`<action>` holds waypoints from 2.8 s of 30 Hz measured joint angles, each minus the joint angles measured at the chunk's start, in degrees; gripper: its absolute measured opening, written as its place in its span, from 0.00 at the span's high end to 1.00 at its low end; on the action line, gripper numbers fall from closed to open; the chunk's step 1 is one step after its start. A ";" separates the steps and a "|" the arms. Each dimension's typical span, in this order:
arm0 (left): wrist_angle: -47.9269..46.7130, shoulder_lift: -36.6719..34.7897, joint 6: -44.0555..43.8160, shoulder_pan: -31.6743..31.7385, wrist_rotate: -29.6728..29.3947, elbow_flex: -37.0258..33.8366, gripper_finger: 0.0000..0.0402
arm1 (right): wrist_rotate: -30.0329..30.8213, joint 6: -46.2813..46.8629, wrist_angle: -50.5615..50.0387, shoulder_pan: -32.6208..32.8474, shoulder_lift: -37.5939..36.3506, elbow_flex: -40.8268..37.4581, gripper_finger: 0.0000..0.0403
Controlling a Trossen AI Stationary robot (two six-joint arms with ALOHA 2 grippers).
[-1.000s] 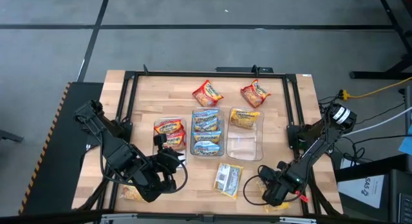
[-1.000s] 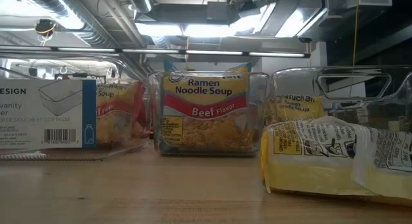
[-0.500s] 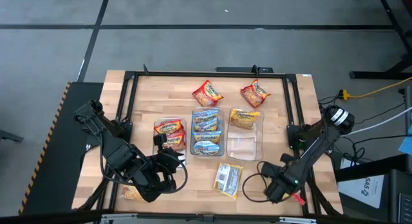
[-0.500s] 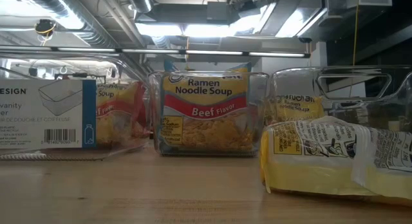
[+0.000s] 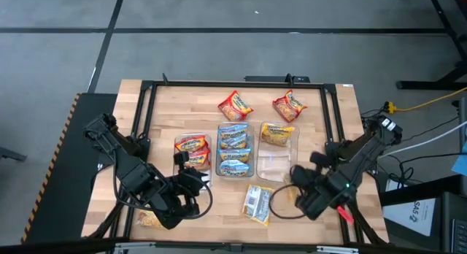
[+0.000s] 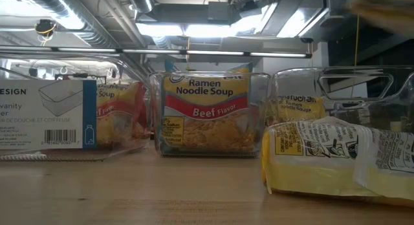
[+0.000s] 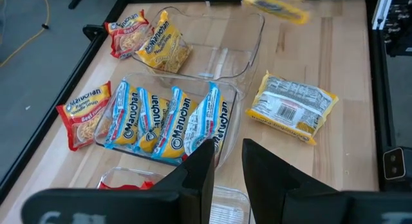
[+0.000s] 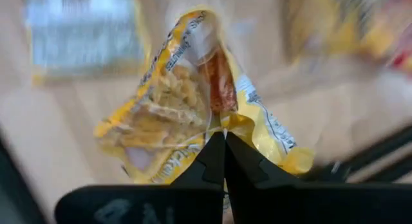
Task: Sort Maruchan noodles
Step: Put the yellow noodle pack into the right transparent bin
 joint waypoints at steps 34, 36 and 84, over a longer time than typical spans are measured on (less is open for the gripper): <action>-0.39 0.00 0.00 0.44 -0.22 0.00 0.82 | 11.39 -74.01 22.79 -37.71 -0.16 -22.18 1.00; -0.39 0.00 0.00 0.52 -0.22 0.00 0.82 | 10.57 -74.06 24.36 -38.84 -0.16 -22.30 0.98; 2.00 0.07 -0.22 0.63 -0.42 -8.15 0.82 | -7.75 -54.22 42.41 -40.62 -0.17 -33.07 0.67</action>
